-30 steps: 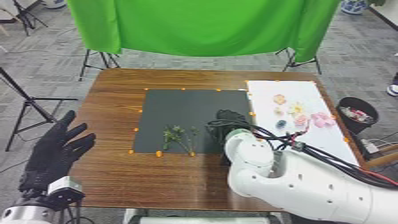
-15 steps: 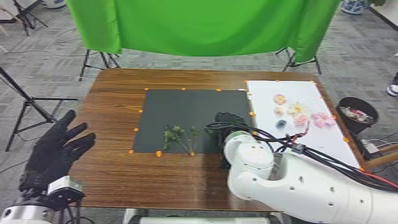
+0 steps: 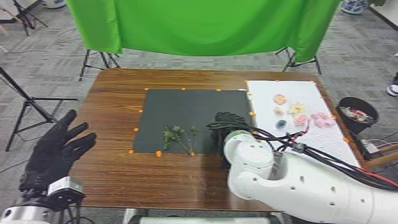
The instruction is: Arrange flowers
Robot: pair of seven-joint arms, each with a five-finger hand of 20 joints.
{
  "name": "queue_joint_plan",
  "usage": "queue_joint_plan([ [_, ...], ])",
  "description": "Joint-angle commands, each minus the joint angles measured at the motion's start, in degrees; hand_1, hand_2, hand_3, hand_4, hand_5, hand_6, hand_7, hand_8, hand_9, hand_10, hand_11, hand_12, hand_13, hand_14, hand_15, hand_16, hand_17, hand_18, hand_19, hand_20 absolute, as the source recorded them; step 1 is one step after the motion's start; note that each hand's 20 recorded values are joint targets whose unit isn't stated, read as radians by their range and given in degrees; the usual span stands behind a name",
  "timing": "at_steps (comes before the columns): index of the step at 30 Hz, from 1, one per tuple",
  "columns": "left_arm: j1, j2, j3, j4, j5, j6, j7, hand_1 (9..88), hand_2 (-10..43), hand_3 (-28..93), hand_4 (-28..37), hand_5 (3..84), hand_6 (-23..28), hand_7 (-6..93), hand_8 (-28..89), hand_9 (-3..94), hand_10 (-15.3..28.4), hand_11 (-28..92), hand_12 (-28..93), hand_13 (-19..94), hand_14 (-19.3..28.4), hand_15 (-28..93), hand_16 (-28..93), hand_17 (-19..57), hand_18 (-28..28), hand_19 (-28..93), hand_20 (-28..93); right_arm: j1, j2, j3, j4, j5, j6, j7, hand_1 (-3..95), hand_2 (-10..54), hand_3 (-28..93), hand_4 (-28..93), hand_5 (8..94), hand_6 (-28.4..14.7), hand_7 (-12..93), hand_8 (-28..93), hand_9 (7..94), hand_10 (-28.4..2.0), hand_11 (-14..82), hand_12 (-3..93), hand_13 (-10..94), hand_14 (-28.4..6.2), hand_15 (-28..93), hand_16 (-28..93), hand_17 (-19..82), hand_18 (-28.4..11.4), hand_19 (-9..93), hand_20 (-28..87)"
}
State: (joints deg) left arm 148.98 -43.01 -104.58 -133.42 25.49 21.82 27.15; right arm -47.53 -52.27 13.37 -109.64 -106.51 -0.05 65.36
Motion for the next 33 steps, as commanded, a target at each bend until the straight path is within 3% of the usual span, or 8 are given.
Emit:
queue_joint_plan([
  [1, 1.2, 0.10, 0.32, -0.27, -0.45, 0.71, 1.06, 31.0, 6.9, 64, -19.0, 29.8, 6.6, 7.5, -7, 25.1, 18.0, 22, 11, 20, 27.7, 56, -12, -5.9, 28.4, 57, -6, 2.8, 0.9, -1.7, -0.2, -1.4, 0.0, 0.1, 47.7, -9.5, 72, -23, 74.7, -7.2, 20, 13, 91.9, -12.3, 30.9, 20.3, 92, -4.1, 51, 20, 66, -10.8, 93, 17],
  [6, 0.2, -0.23, 0.77, -0.17, 0.12, 0.41, 0.22, 30.9, 6.8, 64, -19.0, 29.8, 6.6, 7.5, -7, 25.0, 17.9, 22, 12, 20, 27.7, 56, -12, -5.9, 28.4, 57, -6, 3.6, 0.5, -1.8, 0.8, -0.9, -0.5, 0.3, 47.5, -9.5, 72, -22, 74.6, -7.3, 20, 13, 91.8, -12.4, 30.7, 20.1, 92, -4.4, 51, 20, 66, -10.9, 93, 17],
  [7, -0.4, -1.18, 0.75, -0.07, 0.98, -0.18, -1.03, 31.0, 6.9, 64, -19.0, 29.8, 6.6, 7.5, -7, 25.0, 17.9, 22, 12, 20, 27.7, 56, -12, -5.9, 28.4, 57, -6, 3.7, 0.7, -1.8, 0.9, -0.6, -0.5, 0.5, 47.5, -9.5, 72, -22, 74.6, -7.3, 20, 13, 91.6, -12.6, 30.5, 20.1, 92, -4.6, 51, 20, 65, -11.0, 93, 16],
  [15, -0.7, -2.11, 1.06, 0.00, 1.72, -0.38, -1.36, 30.9, 6.8, 64, -19.0, 29.8, 6.6, 7.5, -7, 25.0, 17.9, 22, 11, 20, 27.8, 56, -12, -5.9, 28.4, 57, -6, 5.4, 0.9, -2.7, 2.8, 0.4, -0.3, 0.1, 46.6, -9.5, 73, -22, 74.2, -7.7, 19, 13, 90.7, -13.4, 29.7, 19.6, 91, -5.3, 50, 19, 64, -11.5, 93, 13],
  [17, 0.0, -0.49, 1.28, 0.01, 0.15, 0.50, 0.40, 30.9, 6.9, 64, -19.0, 29.8, 6.6, 7.5, -7, 25.0, 17.9, 22, 11, 20, 27.6, 56, -12, -5.9, 28.4, 57, -6, 5.7, 1.1, -2.9, 2.8, 0.6, 0.1, 0.0, 46.3, -9.5, 73, -22, 74.0, -7.8, 19, 12, 90.1, -13.7, 29.3, 19.5, 90, -5.4, 50, 19, 64, -11.6, 93, 13],
  [21, -0.1, -1.30, 1.21, -0.02, 0.70, 0.35, -0.14, 30.9, 6.9, 64, -19.0, 29.9, 6.6, 7.4, -7, 25.1, 17.9, 22, 11, 20, 27.7, 56, -12, -5.9, 28.4, 57, -6, 5.9, 1.2, -2.7, 2.9, 0.5, 0.7, -0.3, 45.0, -9.5, 74, -22, 73.4, -7.8, 19, 11, 89.2, -14.2, 28.1, 18.9, 89, -6.0, 49, 19, 63, -11.8, 93, 10],
  [26, 0.7, -0.07, 1.44, -0.07, -0.64, 0.95, 1.48, 30.9, 6.8, 64, -19.2, 29.9, 6.6, 7.5, -7, 25.1, 17.8, 23, 12, 20, 27.7, 56, -12, -6.0, 28.4, 58, -6, 5.6, 2.2, -1.8, 2.2, 1.0, 2.5, -0.9, 40.1, -5.8, 76, -22, 72.2, -7.6, 19, 1, 84.7, -16.1, 23.1, 16.8, 86, -7.7, 49, 17, 61, -12.6, 93, 3],
  [33, 1.6, -0.26, 0.99, -0.33, -0.77, 1.18, 1.82, 31.0, 6.9, 64, -19.2, 30.0, 6.6, 7.6, -7, 25.1, 17.9, 22, 11, 20, 27.7, 56, -12, -5.9, 28.4, 58, -6, 5.6, 4.3, -1.0, 0.6, -0.4, 5.5, -0.9, 35.5, -1.6, 77, -21, 71.4, -8.5, 16, -9, 79.4, -17.9, 16.9, 14.5, 85, -8.6, 49, 16, 60, -13.2, 93, 0],
])
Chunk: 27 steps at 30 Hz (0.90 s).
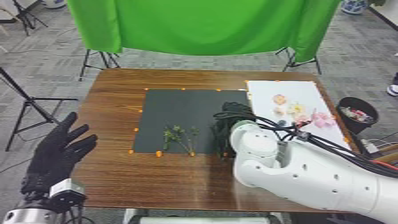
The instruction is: Arrange flowers
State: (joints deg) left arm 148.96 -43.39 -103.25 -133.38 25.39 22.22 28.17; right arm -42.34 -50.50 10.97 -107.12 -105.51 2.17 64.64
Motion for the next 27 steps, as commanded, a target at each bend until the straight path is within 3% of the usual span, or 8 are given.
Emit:
queue_joint_plan([
  [1, 1.8, 0.27, -0.30, -0.41, -0.90, 0.98, 0.93, 31.0, 6.9, 64, -19.2, 30.0, 6.6, 7.6, -7, 25.1, 17.9, 22, 11, 20, 27.7, 56, -12, -5.9, 28.4, 58, -6, 0.0, 2.7, 2.0, -2.1, -1.7, 3.2, -0.4, 35.2, -1.4, 77, -21, 71.0, -8.6, 16, -9, 78.5, -18.2, 16.3, 14.4, 85, -8.6, 49, 16, 60, -13.2, 93, 0],
  [8, 2.3, 1.43, -0.47, -0.62, -1.87, 1.39, 2.37, 30.9, 6.9, 64, -19.1, 30.0, 6.6, 7.6, -7, 25.1, 18.0, 23, 11, 20, 27.7, 56, -12, -5.9, 28.4, 58, -6, -3.3, 6.2, 7.6, -5.0, -1.6, 2.8, -0.3, 33.9, -0.7, 77, -21, 69.2, -9.3, 15, -9, 73.7, -20.0, 14.1, 13.8, 84, -9.2, 49, 15, 59, -13.7, 93, 0],
  [10, 3.5, 1.60, -1.52, -0.89, -2.12, 1.59, 2.86, 30.9, 7.0, 64, -19.1, 30.0, 6.6, 7.7, -7, 25.1, 17.9, 23, 11, 20, 27.7, 56, -12, -5.9, 28.4, 58, -6, -4.8, 7.8, 10.0, -6.2, -1.1, 2.7, -0.6, 33.8, -0.7, 77, -21, 68.5, -9.5, 14, -9, 73.2, -20.4, 14.0, 13.7, 84, -9.2, 49, 15, 59, -13.8, 93, 0],
  [11, 3.3, 1.14, -2.05, -0.87, -1.73, 1.32, 2.21, 30.9, 7.0, 64, -19.1, 29.9, 6.6, 7.7, -7, 25.1, 17.9, 23, 11, 20, 27.7, 56, -12, -5.9, 28.4, 58, -6, -5.7, 8.9, 11.4, -6.9, -0.8, 2.9, -0.4, 33.8, -0.6, 77, -21, 67.7, -9.5, 14, -9, 73.0, -20.6, 14.0, 13.7, 84, -9.4, 49, 15, 59, -13.9, 93, 0],
  [14, 5.6, 1.15, -4.14, -1.36, -2.18, 1.77, 3.19, 30.9, 7.0, 64, -19.1, 29.9, 6.6, 7.6, -7, 25.2, 18.0, 23, 11, 20, 27.7, 56, -12, -5.9, 28.4, 58, -6, -8.9, 11.0, 16.2, -8.0, 0.6, 2.3, -0.9, 33.8, -0.6, 77, -21, 65.3, -9.5, 14, -9, 71.5, -21.1, 14.0, 13.8, 82, -9.8, 50, 15, 58, -14.2, 93, 0],
  [17, 6.4, -0.16, -5.49, -1.63, -1.46, 1.37, 2.38, 30.8, 6.9, 64, -19.1, 29.9, 6.6, 7.6, -7, 25.2, 17.9, 23, 11, 20, 27.7, 56, -12, -5.9, 28.4, 58, -6, -11.4, 12.3, 20.1, -7.7, 2.6, 2.3, -0.6, 33.8, -0.7, 77, -21, 63.5, -9.7, 14, -9, 70.5, -21.4, 14.0, 13.9, 82, -10.0, 51, 15, 58, -14.3, 93, 0],
  [19, 6.9, 0.50, -5.35, -1.57, -2.43, 1.73, 3.87, 30.1, 7.2, 63, -19.6, 29.9, 6.6, 7.6, -7, 25.2, 17.9, 23, 11, 20, 27.7, 56, -12, -5.9, 28.4, 58, -6, -11.2, 13.1, 20.4, -6.7, 2.9, 2.6, -0.1, 34.0, -0.7, 77, -21, 61.8, -8.5, 14, -9, 70.2, -21.4, 14.1, 13.9, 81, -10.3, 52, 14, 58, -14.2, 93, 0],
  [27, 4.5, 0.68, -3.16, -0.92, -1.95, 1.29, 3.71, 28.7, 7.5, 61, -21.3, 30.0, 6.6, 7.2, -7, 25.2, 17.9, 22, 11, 20, 27.8, 56, -12, -6.0, 28.4, 57, -6, -9.4, 15.5, 19.3, -3.0, 5.4, 1.5, 2.1, 34.3, -0.9, 77, -20, 59.9, -8.1, 14, -9, 70.1, -21.3, 14.4, 13.9, 81, -10.6, 53, 13, 58, -14.2, 93, 1],
])
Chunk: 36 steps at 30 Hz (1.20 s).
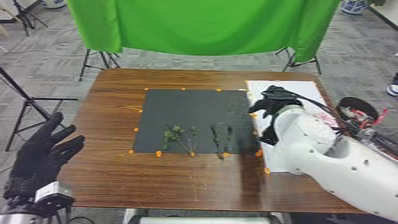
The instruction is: Arrange flowers
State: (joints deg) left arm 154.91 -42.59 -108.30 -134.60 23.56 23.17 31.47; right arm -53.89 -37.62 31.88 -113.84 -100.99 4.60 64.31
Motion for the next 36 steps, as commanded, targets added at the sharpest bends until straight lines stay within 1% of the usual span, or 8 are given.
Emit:
queue_joint_plan([
  [1, -1.6, 0.01, 2.15, 0.37, -0.28, 0.29, 0.63, 28.7, 7.5, 61, -21.4, 30.0, 6.6, 7.2, -7, 25.2, 17.9, 22, 11, 20, 27.8, 56, -12, -6.0, 28.4, 57, -6, 2.5, 2.8, -2.2, 4.2, 1.3, -0.6, 2.6, 34.3, -0.9, 77, -20, 59.9, -8.1, 14, -9, 70.1, -21.3, 14.4, 13.9, 81, -10.6, 53, 13, 58, -14.2, 93, 1],
  [5, -2.5, -0.30, 2.69, 0.56, 0.41, -0.12, -0.06, 28.8, 7.5, 61, -21.4, 30.0, 6.6, 7.2, -7, 25.2, 17.9, 22, 11, 20, 27.8, 56, -12, -6.0, 28.4, 57, -6, 2.3, 3.1, -2.7, 5.5, 1.7, -1.0, 3.5, 34.4, -1.1, 77, -21, 59.5, -8.1, 13, -9, 70.6, -21.5, 14.5, 13.8, 81, -10.5, 53, 13, 58, -14.4, 93, 1],
  [10, -2.5, 0.58, 3.01, 0.75, -0.32, 0.06, 0.97, 28.9, 7.5, 62, -21.2, 30.0, 6.7, 7.1, -7, 25.2, 17.9, 22, 12, 20, 27.7, 56, -12, -6.0, 28.4, 57, -6, 2.5, 2.8, -2.7, 6.9, 3.1, -2.4, 4.3, 34.5, -1.2, 77, -21, 58.7, -8.0, 13, -9, 70.9, -21.4, 14.6, 13.8, 81, -10.6, 53, 13, 58, -14.4, 93, 1],
  [11, -3.1, -0.29, 2.97, 0.81, 0.53, -0.40, -0.44, 29.0, 7.5, 62, -21.2, 30.0, 6.6, 7.1, -7, 25.2, 17.9, 22, 12, 20, 27.8, 56, -12, -6.0, 28.4, 57, -6, 2.0, 2.9, -2.4, 6.9, 3.6, -2.3, 4.5, 34.5, -1.2, 77, -21, 58.6, -7.9, 13, -9, 70.9, -21.4, 14.6, 13.8, 81, -10.6, 53, 13, 58, -14.4, 93, 1],
  [20, -3.4, 1.72, 3.67, 1.09, -0.84, -0.06, 0.90, 29.2, 7.3, 62, -20.9, 29.9, 6.6, 7.1, -7, 25.2, 17.9, 22, 12, 20, 27.8, 55, -12, -6.0, 28.4, 57, -6, 2.5, 1.9, -4.4, 8.1, 4.1, -2.6, 4.8, 35.2, -1.5, 76, -21, 58.5, -7.8, 13, -9, 71.3, -21.3, 14.6, 13.7, 81, -10.6, 53, 13, 58, -14.6, 93, 2],
  [27, -4.3, -0.41, 3.83, 1.20, 0.76, -0.72, -0.93, 29.5, 7.4, 62, -20.8, 29.9, 6.6, 7.1, -7, 25.2, 17.9, 22, 12, 20, 27.7, 55, -12, -6.0, 28.4, 57, -6, 3.6, 1.0, -6.2, 9.4, 4.5, -3.2, 4.3, 36.0, -2.3, 76, -21, 58.3, -7.7, 13, -9, 71.2, -21.2, 14.6, 13.7, 81, -10.8, 52, 13, 58, -14.6, 93, 1],
  [28, -5.1, -1.28, 3.87, 1.37, 1.64, -1.34, -2.26, 29.5, 7.4, 62, -20.8, 29.9, 6.6, 7.2, -7, 25.2, 17.9, 22, 12, 20, 27.8, 55, -12, -6.0, 28.4, 57, -6, 3.6, 0.8, -6.3, 9.6, 4.7, -3.1, 4.4, 36.2, -2.5, 76, -21, 58.3, -7.6, 13, -9, 71.1, -21.1, 14.6, 13.8, 81, -10.8, 52, 13, 58, -14.6, 93, 1],
  [36, -5.4, -1.36, 4.17, 1.43, 1.67, -1.41, -2.39, 29.6, 7.5, 62, -20.7, 30.0, 6.6, 7.3, -7, 25.2, 17.9, 22, 12, 20, 27.8, 56, -12, -5.9, 28.4, 57, -6, 5.4, -0.2, -9.6, 10.6, 3.7, -0.6, 3.7, 40.1, -3.7, 75, -22, 60.4, -6.1, 15, -9, 72.3, -18.7, 15.7, 14.1, 81, -10.9, 52, 13, 57, -14.4, 93, -1],
])
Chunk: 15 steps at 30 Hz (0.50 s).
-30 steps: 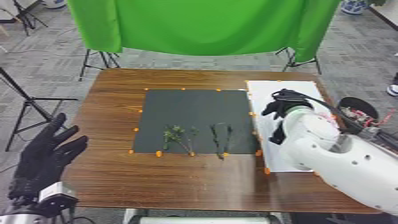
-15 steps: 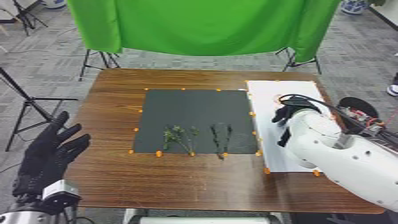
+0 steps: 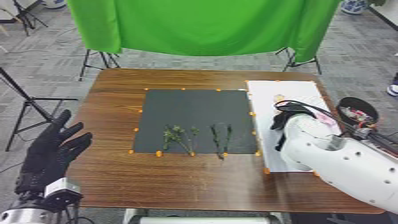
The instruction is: Arrange flowers
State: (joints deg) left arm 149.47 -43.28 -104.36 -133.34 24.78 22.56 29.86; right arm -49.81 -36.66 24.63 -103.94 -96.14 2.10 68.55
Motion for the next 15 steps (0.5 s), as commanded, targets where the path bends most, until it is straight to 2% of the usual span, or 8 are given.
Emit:
queue_joint_plan([
  [1, 0.0, -0.78, 0.20, 0.16, 0.38, -0.81, -0.94, 29.6, 7.5, 62, -20.7, 30.0, 6.6, 7.2, -7, 25.2, 17.9, 22, 12, 20, 27.8, 56, -12, -5.9, 28.4, 57, -6, 1.1, -1.1, -2.1, 0.6, -1.0, 1.2, -1.0, 40.9, -3.7, 75, -22, 61.4, -5.6, 16, -9, 73.0, -17.7, 16.2, 14.3, 81, -10.9, 52, 13, 57, -14.5, 93, -1],
  [5, 0.1, -0.47, 0.23, 0.21, 0.07, -0.69, -0.75, 29.7, 7.5, 62, -20.7, 29.9, 6.6, 7.2, -7, 25.3, 17.9, 22, 12, 20, 27.8, 56, -12, -5.9, 28.4, 57, -6, 2.0, -1.1, -3.7, 0.9, -1.4, 3.0, -1.0, 48.7, -6.7, 75, -26, 64.9, -4.6, 19, 0, 75.8, -14.7, 17.9, 15.2, 80, -10.1, 53, 14, 55, -14.9, 93, -2],
  [8, 0.3, 0.10, 0.30, 0.18, -0.41, -0.44, -0.03, 29.7, 7.5, 62, -20.8, 30.0, 6.7, 7.2, -7, 25.3, 17.9, 22, 12, 20, 27.7, 56, -12, -6.0, 28.4, 57, -6, 2.7, -1.1, -5.0, 1.4, -2.6, 4.0, -1.0, 55.4, -8.1, 73, -27, 69.3, -4.2, 21, 5, 80.9, -12.2, 11.8, 22.9, 82, -8.4, 52, 14, 56, -14.0, 93, -1],
  [9, 0.2, -0.39, 0.20, 0.18, 0.11, -0.78, -0.82, 29.7, 7.5, 62, -20.8, 30.0, 6.7, 7.2, -7, 25.3, 17.9, 22, 12, 20, 27.7, 56, -12, -6.0, 28.4, 57, -6, 2.2, -0.9, -4.8, 1.3, -3.1, 4.5, -0.9, 57.0, -8.3, 72, -27, 70.3, -4.0, 22, 6, 83.0, -11.4, 10.3, 24.9, 82, -8.0, 52, 15, 56, -13.7, 93, 0],
  [10, 0.4, 0.46, 0.40, 0.20, -0.76, -0.26, 0.34, 29.7, 7.5, 62, -20.8, 30.0, 6.7, 7.1, -7, 25.3, 18.0, 22, 12, 20, 27.7, 56, -12, -6.0, 28.4, 57, -6, 3.1, -0.9, -5.7, 1.6, -3.3, 5.4, -1.0, 58.9, -8.7, 73, -27, 71.8, -3.5, 23, 6, 85.7, -10.5, 8.5, 27.3, 83, -7.1, 52, 16, 57, -13.2, 93, 2],
  [11, 0.1, 0.09, 0.37, 0.22, -0.44, -0.39, -0.28, 29.7, 7.5, 62, -20.7, 30.0, 6.7, 7.1, -7, 25.3, 18.0, 22, 12, 20, 27.8, 56, -12, -6.0, 28.4, 57, -6, 3.3, -0.7, -6.1, 1.5, -3.6, 5.9, -0.8, 59.9, -8.8, 73, -27, 72.7, -3.1, 23, 7, 87.5, -10.0, 8.0, 28.9, 83, -6.6, 51, 17, 57, -13.1, 93, 4],
  [13, 0.6, 0.51, 0.31, 0.14, -0.78, -0.23, 0.44, 29.8, 7.5, 62, -20.8, 30.0, 6.7, 7.2, -7, 25.3, 18.0, 22, 12, 20, 27.8, 56, -12, -6.0, 28.4, 57, -6, 3.8, -0.5, -6.6, 1.6, -4.4, 7.0, -0.9, 61.4, -8.9, 73, -28, 74.2, -2.3, 25, 8, 89.7, -9.2, 8.5, 30.3, 84, -6.0, 51, 17, 57, -12.9, 93, 6],
  [15, 0.6, 0.19, 0.29, 0.16, -0.53, -0.37, 0.08, 29.7, 7.5, 62, -20.7, 30.0, 6.7, 7.2, -7, 25.3, 18.0, 22, 12, 20, 27.8, 56, -12, -6.0, 28.4, 57, -6, 4.0, -0.1, -6.9, 1.4, -4.8, 7.5, -0.7, 61.9, -9.0, 73, -28, 74.7, -2.2, 26, 8, 90.4, -8.9, 8.6, 31.0, 85, -5.7, 51, 17, 57, -12.9, 93, 8],
])
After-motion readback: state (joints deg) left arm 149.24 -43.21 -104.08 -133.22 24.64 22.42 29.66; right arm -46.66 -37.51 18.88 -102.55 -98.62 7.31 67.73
